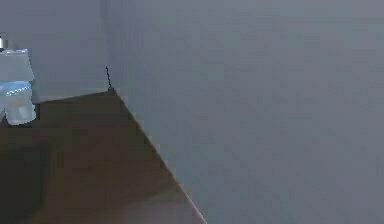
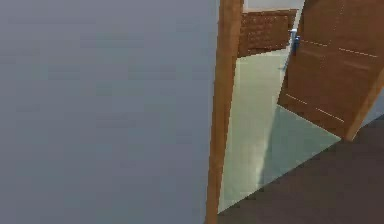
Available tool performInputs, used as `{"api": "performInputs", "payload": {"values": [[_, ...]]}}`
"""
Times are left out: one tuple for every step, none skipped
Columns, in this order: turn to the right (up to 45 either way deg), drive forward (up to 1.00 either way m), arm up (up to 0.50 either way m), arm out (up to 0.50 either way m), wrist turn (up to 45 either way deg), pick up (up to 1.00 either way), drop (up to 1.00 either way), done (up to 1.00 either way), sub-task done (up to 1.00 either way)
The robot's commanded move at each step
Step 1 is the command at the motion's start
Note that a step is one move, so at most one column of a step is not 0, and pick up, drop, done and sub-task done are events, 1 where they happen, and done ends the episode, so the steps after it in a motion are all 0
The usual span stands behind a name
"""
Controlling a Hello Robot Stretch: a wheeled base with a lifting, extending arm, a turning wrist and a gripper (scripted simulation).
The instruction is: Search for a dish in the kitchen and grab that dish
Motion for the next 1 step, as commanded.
{"api": "performInputs", "payload": {"values": [[45.0,0.00,0.00,0.00,0.0,0.00,0.00,0.00,0.00]]}}
